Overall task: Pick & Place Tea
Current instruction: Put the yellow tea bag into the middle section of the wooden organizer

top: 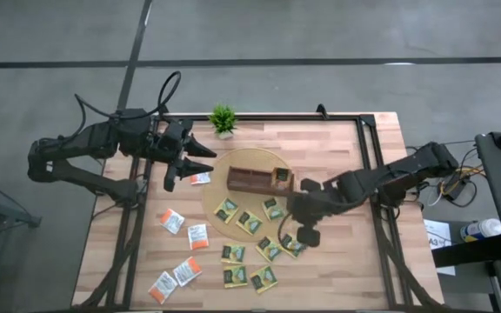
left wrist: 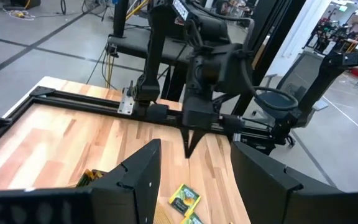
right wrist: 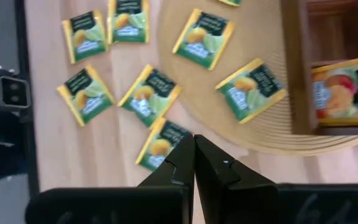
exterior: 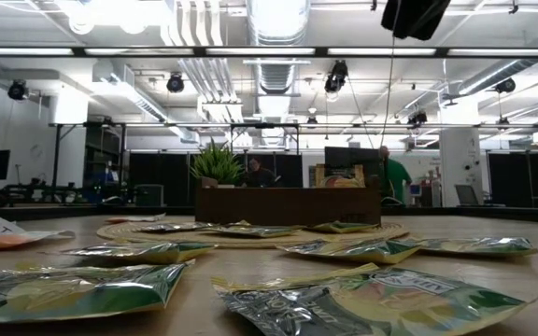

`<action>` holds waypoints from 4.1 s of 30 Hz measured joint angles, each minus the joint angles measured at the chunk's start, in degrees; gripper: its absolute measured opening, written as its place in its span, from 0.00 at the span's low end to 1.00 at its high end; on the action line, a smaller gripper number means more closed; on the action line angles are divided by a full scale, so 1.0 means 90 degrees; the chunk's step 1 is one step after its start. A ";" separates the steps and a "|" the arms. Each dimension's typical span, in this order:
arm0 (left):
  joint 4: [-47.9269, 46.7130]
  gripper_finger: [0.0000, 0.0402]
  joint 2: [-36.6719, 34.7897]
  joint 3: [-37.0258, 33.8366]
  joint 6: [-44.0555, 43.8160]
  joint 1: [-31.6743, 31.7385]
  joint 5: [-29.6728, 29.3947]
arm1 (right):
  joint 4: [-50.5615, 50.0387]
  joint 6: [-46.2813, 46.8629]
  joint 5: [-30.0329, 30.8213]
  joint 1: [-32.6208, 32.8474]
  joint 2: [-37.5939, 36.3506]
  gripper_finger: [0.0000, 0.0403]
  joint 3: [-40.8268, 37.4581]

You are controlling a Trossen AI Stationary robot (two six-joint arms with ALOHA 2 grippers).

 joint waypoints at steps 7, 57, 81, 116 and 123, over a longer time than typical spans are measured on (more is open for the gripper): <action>0.0002 0.47 0.0000 0.0000 -0.0063 0.0001 -0.0002 | -0.0005 0.0296 0.0002 0.0520 0.0000 0.02 -0.0053; -0.0142 0.47 0.0100 0.0000 -0.0036 -0.0001 -0.0027 | 0.0378 0.3901 -0.0689 0.0598 0.2765 0.50 -0.0202; -0.0148 0.47 0.0097 0.0000 -0.0063 -0.0001 -0.0019 | 0.0585 0.3466 -0.0840 0.0407 0.3118 0.04 -0.0282; 0.0684 0.47 0.1179 0.0000 -0.0779 -0.0001 0.0005 | 0.0322 0.2649 0.2812 0.0038 0.0379 0.02 0.0250; 0.0635 0.47 0.1772 0.0000 -0.0930 0.0001 0.0213 | 0.0321 0.2335 0.2876 0.0031 0.0372 0.02 0.0415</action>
